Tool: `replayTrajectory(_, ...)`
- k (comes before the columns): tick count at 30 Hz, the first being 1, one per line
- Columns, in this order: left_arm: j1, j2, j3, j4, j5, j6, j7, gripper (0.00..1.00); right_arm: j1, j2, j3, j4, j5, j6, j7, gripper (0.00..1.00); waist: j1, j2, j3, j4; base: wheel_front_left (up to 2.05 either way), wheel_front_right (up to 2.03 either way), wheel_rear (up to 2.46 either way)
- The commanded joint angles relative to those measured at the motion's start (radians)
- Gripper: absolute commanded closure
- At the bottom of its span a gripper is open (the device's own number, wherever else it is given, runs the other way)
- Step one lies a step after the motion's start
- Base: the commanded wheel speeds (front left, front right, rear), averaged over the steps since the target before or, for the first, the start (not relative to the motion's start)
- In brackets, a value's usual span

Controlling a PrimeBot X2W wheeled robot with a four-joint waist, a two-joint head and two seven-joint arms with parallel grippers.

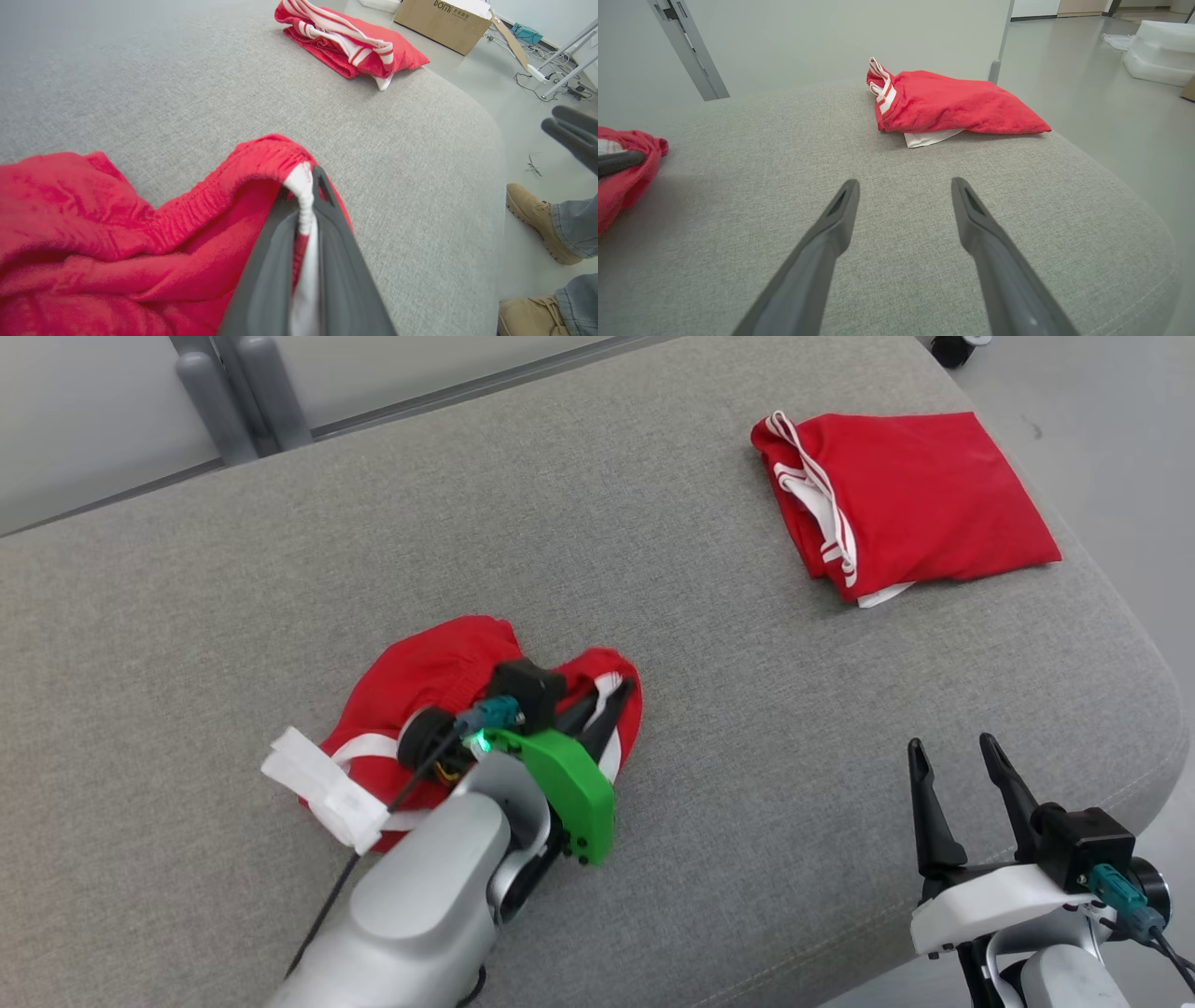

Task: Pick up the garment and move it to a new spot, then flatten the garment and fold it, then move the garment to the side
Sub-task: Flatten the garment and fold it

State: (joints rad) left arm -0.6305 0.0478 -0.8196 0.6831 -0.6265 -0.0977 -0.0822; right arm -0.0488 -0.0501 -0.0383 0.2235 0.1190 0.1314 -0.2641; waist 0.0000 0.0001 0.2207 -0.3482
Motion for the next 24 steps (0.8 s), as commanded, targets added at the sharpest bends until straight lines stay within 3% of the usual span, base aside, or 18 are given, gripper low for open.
replayTrajectory(1, -0.039, 0.006, 0.025, -0.017, -0.013, 0.010, -0.018, 1.00, -0.003, -0.001, 0.003, 0.004, 0.004, -0.002, 0.000, 0.00, 0.0000, -0.0001, -0.011, 0.003, 0.00, 0.00, 0.00)
replayTrajectory(11, -0.245, 0.047, 0.193, -0.096, -0.001, 0.117, -0.158, 1.00, 0.015, -0.001, 0.010, 0.017, 0.001, -0.002, 0.000, 0.00, 0.0000, -0.0001, -0.046, -0.002, 0.00, 0.00, 0.00)
replayTrajectory(18, -0.230, 0.037, 0.294, -0.182, 0.056, 0.222, -0.184, 1.00, 0.024, -0.001, -0.001, 0.014, -0.001, -0.002, 0.000, 0.00, 0.0000, -0.0001, -0.063, 0.022, 0.00, 0.00, 0.00)
replayTrajectory(21, -0.152, 0.025, 0.321, -0.262, 0.062, 0.216, -0.182, 1.00, 0.033, -0.001, -0.005, 0.016, -0.004, -0.002, 0.000, 0.00, 0.0000, -0.0001, -0.070, 0.045, 0.00, 0.00, 0.00)
replayTrajectory(24, -0.010, 0.016, 0.296, -0.340, 0.020, 0.141, -0.181, 1.00, 0.045, -0.001, -0.011, 0.020, -0.008, -0.002, 0.000, 0.00, 0.0000, -0.0001, -0.079, 0.070, 0.00, 0.00, 0.00)
